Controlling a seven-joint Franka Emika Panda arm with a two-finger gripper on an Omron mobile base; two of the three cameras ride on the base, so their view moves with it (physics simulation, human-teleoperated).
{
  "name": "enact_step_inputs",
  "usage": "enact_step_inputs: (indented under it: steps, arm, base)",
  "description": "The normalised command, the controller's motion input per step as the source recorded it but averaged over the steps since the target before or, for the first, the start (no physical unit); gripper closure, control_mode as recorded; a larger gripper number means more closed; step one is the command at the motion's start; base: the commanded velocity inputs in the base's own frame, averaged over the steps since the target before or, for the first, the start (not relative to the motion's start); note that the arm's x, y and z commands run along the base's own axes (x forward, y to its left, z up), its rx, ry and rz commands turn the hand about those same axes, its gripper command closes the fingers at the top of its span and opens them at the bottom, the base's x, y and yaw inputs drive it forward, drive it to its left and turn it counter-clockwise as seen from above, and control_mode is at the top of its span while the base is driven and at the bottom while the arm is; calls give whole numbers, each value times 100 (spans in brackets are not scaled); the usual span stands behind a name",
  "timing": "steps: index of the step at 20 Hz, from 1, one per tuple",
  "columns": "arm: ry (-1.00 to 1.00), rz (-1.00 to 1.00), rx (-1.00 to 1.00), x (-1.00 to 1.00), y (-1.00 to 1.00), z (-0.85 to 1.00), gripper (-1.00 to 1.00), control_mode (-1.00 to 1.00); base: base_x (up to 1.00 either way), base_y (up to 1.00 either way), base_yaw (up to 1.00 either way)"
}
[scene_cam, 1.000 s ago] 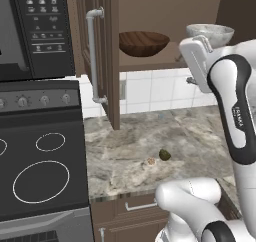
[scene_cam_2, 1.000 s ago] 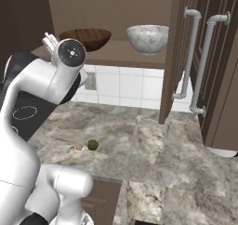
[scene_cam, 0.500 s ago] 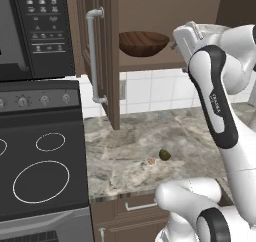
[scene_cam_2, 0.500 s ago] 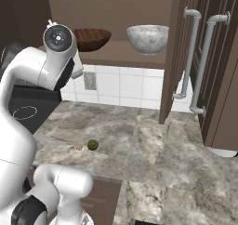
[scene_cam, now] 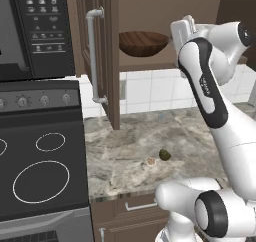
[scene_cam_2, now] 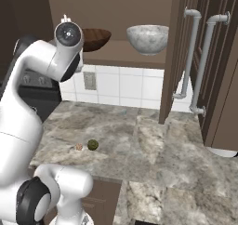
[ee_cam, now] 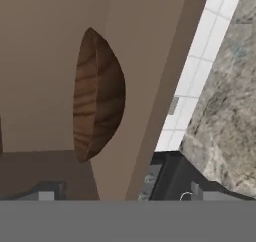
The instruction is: Pick both bowls and place them on the counter. Then place the kiwi in one bowl and place the sugar cube in the other bowl.
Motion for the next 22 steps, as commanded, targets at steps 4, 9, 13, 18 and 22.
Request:
enact_step_inputs:
  steps: [4, 9, 13, 18, 22]
  arm:
    - [12, 0, 29, 42, -4, 0, -100, -100]
    - [6, 1, 13, 49, 0, 0, -100, -100]
    - [3, 1, 0, 51, 2, 0, -100, -100]
    - [6, 1, -6, 40, 7, 0, -100, -100]
    - [10, 4, -4, 35, 0, -6, -100, -100]
  base:
    - [0, 0, 0]
    - [0, 0, 0]
    - [0, 0, 0]
    - [0, 0, 0]
    - [0, 0, 0]
